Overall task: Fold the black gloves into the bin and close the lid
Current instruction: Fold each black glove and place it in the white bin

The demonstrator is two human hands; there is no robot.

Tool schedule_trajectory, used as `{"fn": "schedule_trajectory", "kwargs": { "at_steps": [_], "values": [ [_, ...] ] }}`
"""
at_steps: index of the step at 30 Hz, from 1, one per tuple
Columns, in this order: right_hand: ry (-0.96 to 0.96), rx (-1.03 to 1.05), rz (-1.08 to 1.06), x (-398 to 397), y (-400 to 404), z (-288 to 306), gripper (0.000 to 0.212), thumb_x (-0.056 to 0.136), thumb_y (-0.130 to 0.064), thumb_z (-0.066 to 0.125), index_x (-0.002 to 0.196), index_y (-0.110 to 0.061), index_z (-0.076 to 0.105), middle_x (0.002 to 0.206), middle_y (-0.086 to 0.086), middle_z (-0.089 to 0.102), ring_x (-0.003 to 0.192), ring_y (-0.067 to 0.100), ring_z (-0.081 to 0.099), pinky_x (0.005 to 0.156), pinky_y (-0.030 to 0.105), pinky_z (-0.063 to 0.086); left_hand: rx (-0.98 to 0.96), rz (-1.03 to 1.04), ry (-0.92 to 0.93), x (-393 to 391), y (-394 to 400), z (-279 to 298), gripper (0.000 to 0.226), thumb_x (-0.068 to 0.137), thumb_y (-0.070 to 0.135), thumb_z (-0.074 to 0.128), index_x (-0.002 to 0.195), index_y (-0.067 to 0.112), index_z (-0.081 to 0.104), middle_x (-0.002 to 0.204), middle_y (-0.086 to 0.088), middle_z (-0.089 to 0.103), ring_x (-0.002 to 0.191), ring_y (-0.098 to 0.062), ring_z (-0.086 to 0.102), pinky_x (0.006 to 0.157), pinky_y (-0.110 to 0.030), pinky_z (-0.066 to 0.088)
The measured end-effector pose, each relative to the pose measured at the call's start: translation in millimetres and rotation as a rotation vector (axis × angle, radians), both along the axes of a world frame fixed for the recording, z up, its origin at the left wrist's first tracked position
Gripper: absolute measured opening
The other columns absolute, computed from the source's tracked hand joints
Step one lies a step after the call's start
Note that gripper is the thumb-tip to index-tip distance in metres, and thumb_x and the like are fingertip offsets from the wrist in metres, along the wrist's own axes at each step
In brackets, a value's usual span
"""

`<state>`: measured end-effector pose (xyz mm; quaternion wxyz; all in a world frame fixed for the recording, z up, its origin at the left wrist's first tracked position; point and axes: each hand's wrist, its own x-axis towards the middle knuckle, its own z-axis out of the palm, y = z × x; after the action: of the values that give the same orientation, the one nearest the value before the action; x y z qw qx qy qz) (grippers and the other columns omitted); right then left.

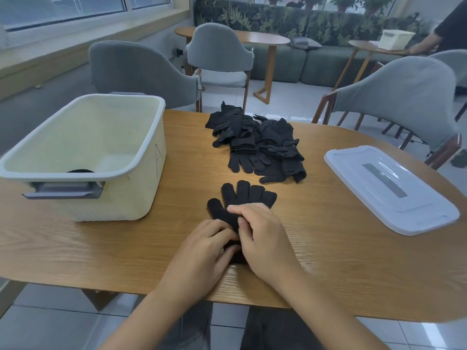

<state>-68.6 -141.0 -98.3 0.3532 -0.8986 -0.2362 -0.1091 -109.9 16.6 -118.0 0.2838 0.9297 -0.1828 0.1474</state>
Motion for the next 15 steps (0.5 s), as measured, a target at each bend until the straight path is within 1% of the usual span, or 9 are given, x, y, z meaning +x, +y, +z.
{"fn": "schedule_trajectory", "kwargs": {
  "at_steps": [1, 3, 6, 8, 11, 13, 15],
  "values": [
    [0.075, 0.010, 0.028, 6.0, 2.8, 1.5, 0.034, 0.100, -0.009, 0.048, 0.126, -0.024, 0.064, 0.118, -0.012, 0.062, 0.113, 0.000, 0.052, 0.097, 0.016, 0.042, -0.008, 0.004, 0.002, 0.1, 0.3, -0.2, 0.018, 0.091, 0.025, 0.067, 0.109, 0.023, 0.070, 0.109, 0.016, 0.059, 0.106, -0.001, 0.052, 0.089, -0.023, 0.048],
    [0.171, -0.015, 0.022, 19.4, 3.9, -3.0, 0.034, 0.100, -0.009, 0.048, 0.127, -0.025, 0.062, 0.123, -0.014, 0.058, 0.118, 0.000, 0.047, 0.102, 0.021, 0.042, -0.021, 0.005, 0.007, 0.8, 0.6, -1.2, 0.018, 0.091, 0.025, 0.069, 0.109, 0.024, 0.070, 0.109, 0.017, 0.059, 0.107, -0.001, 0.052, 0.090, -0.023, 0.048],
    [0.127, -0.127, -0.053, 32.8, 0.4, -13.7, 0.033, 0.100, -0.014, 0.048, 0.129, -0.024, 0.061, 0.129, -0.014, 0.053, 0.123, 0.006, 0.039, 0.107, 0.030, 0.037, -0.036, 0.003, 0.024, 0.8, 1.3, -0.9, 0.017, 0.093, 0.027, 0.068, 0.110, 0.026, 0.070, 0.109, 0.020, 0.057, 0.109, 0.000, 0.052, 0.093, -0.021, 0.046],
    [0.070, -0.251, -0.099, 32.2, 0.0, -17.0, 0.036, 0.102, -0.021, 0.044, 0.135, -0.027, 0.056, 0.140, -0.013, 0.047, 0.132, 0.009, 0.032, 0.112, 0.033, 0.030, -0.034, 0.000, 0.026, 0.3, 0.8, -0.5, 0.018, 0.094, 0.027, 0.067, 0.111, 0.024, 0.070, 0.110, 0.019, 0.057, 0.110, 0.001, 0.051, 0.094, -0.020, 0.044],
    [0.066, -0.379, -0.132, 27.0, 2.1, -18.5, 0.043, 0.105, -0.029, 0.033, 0.147, -0.032, 0.042, 0.159, -0.010, 0.029, 0.147, 0.015, 0.016, 0.120, 0.039, 0.018, -0.022, -0.009, 0.035, -0.7, 0.1, -0.3, 0.018, 0.095, 0.025, 0.065, 0.112, 0.022, 0.068, 0.112, 0.017, 0.056, 0.111, 0.000, 0.050, 0.097, -0.019, 0.043],
    [0.110, -0.429, -0.146, 26.3, 2.9, -18.2, 0.047, 0.106, -0.032, 0.027, 0.153, -0.034, 0.031, 0.165, -0.007, 0.016, 0.152, 0.018, 0.003, 0.122, 0.040, 0.009, -0.019, -0.011, 0.051, -1.6, 0.2, -0.4, 0.019, 0.095, 0.024, 0.064, 0.114, 0.022, 0.068, 0.115, 0.017, 0.056, 0.116, 0.001, 0.049, 0.101, -0.013, 0.039],
    [0.124, -0.452, -0.161, 25.9, 3.6, -17.7, 0.049, 0.106, -0.034, 0.024, 0.155, -0.035, 0.024, 0.167, -0.003, 0.010, 0.153, 0.020, -0.002, 0.122, 0.041, 0.006, -0.023, -0.011, 0.062, -2.6, 0.3, -0.5, 0.020, 0.095, 0.023, 0.063, 0.115, 0.022, 0.068, 0.118, 0.016, 0.058, 0.121, 0.003, 0.048, 0.104, -0.006, 0.031]
  ]
}}
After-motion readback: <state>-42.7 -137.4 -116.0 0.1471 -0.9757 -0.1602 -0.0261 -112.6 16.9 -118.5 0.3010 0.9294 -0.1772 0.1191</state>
